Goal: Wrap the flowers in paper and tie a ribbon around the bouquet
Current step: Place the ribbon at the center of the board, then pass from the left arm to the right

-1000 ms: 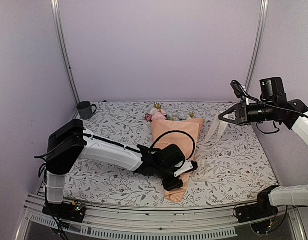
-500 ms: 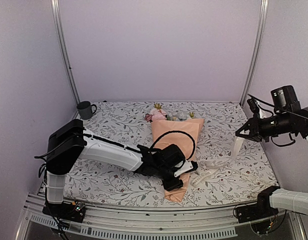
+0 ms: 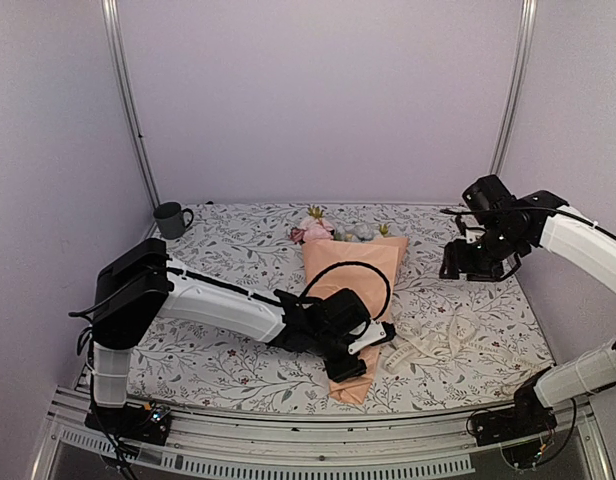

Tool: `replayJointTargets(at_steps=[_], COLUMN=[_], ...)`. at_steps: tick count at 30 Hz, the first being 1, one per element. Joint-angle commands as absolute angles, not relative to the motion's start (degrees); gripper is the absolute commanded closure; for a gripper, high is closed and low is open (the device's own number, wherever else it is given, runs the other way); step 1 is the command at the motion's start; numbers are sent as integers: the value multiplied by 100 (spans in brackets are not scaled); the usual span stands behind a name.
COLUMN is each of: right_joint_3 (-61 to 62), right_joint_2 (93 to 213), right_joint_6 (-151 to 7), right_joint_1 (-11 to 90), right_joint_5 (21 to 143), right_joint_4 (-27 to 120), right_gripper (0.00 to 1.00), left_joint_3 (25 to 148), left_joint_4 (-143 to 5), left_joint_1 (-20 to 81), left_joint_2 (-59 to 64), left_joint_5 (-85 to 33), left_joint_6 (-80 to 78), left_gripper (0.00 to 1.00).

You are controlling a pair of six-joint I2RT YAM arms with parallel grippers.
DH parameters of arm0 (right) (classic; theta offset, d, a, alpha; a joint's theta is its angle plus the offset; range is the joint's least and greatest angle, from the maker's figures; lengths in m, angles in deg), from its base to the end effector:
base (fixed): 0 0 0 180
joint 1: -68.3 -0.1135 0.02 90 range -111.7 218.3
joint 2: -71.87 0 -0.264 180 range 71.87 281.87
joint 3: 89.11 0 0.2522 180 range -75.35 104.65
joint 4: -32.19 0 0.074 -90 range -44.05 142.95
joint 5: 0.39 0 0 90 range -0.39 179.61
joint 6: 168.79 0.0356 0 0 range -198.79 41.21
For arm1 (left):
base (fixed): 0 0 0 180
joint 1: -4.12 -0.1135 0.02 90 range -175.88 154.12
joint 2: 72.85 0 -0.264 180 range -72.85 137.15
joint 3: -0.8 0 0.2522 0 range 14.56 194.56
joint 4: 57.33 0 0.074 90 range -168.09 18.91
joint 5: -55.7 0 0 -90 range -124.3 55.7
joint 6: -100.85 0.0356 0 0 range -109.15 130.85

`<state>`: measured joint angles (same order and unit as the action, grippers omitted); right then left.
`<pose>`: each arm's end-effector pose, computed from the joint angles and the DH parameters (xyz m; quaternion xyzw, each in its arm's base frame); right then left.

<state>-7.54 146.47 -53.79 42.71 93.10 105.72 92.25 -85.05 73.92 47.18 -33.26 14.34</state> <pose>0.2208 0.1033 0.2981 0.0011 0.9787 0.0598 0.1963 0.1494 -0.4079 0.1302 0.5733 0.7663 -0.1658 0.2379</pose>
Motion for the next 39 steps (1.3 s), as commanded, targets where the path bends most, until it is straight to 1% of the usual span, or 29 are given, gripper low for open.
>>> replayJointTargets(at_steps=[1, 3, 5, 7, 8, 9, 10, 11, 12, 14, 16, 18, 21, 22, 25, 26, 28, 36, 37, 39], right_joint_3=[-1481, -1791, -1866, -1849, -1838, -1836, -1856, -1896, -1988, -2297, -2480, -2476, -2224, -2147, -2020, -2023, -1929, -1902, -1972, -2048], right_joint_2=[14713, 15076, 15498, 15839, 15958, 16041, 16092, 16101, 16074, 16005, 16075, 16310, 16681, 16782, 17038, 17144, 17446, 17999, 18012, 18039], right_joint_6=[-5940, -5644, -5404, -5267, -5156, -5078, -4970, -4833, -4738, -4487, -4233, -4168, -4185, -4202, -4302, -4364, -4431, -4395, -4314, -4178], right_joint_1=[3382, 3359, 3349, 3349, 3349, 3357, 3369, 3399, 3435, 3563, 3682, 3718, 3844, 3938, 4137, 4140, 4140, 4140, 4140, 4140], right_joint_5=[6672, 6406, 6551, 6764, 6855, 6936, 6978, 6998, 6965, 6653, 6374, 6273, 6428, 6496, 6330, 6172, 5889, 5590, 5545, 5538], right_joint_4=[8042, 7477, 7341, 7368, 7365, 7329, 7258, 7164, 6967, 6375, 5927, 5721, 5812, 5847, 5574, 5443, 5378, 4850, 4705, 4525], right_gripper=[42, 54, 64, 70, 70, 66, 59, 47, 38, 32, 32, 33, 38, 37, 27, 26, 26, 35, 39, 50], left_joint_3=[9015, 9024, 9032, 9061, 9066, 9076, 9084, 9092, 9094, 9096, 9109, 9119, 9141, 9151, 9147, 9147, 9139, 9117, 9112, 9099], left_joint_4=[-8847, -8854, -8871, -8897, -8914, -8918, -8919, -8927, -8928, -8929, -8944, -8966, -8989, -8990, -8990, -8990, -8986, -8955, -8948, -8931], left_joint_1=[7408, 7399, 7394, 7397, 7399, 7399, 7397, 7399, 7395, 7397, 7397, 7397, 7399, 7398, 7398, 7399, 7398, 7399, 7399, 7399], left_joint_2=[4940, 4943, 4948, 4956, 4965, 4967, 4980, 4977, 4985, 4983, 4990, 4994, 5010, 5015, 5019, 5014, 5011, 5003, 5003, 4994], left_joint_5=[-3138, -3128, -3123, -3136, -3132, -3138, -3132, -3136, -3136, -3137, -3139, -3141, -3140, -3139, -3146, -3147, -3149, -3143, -3141, -3140], left_joint_6=[1427, 1413, 1411, 1389, 1376, 1370, 1370, 1362, 1359, 1351, 1357, 1356, 1358, 1353, 1353, 1357, 1356, 1356, 1356, 1365], left_gripper=[43, 43, 43, 43, 43, 43, 43, 43, 43, 43, 43, 43, 42, 42, 42, 42, 42, 42, 42, 42])
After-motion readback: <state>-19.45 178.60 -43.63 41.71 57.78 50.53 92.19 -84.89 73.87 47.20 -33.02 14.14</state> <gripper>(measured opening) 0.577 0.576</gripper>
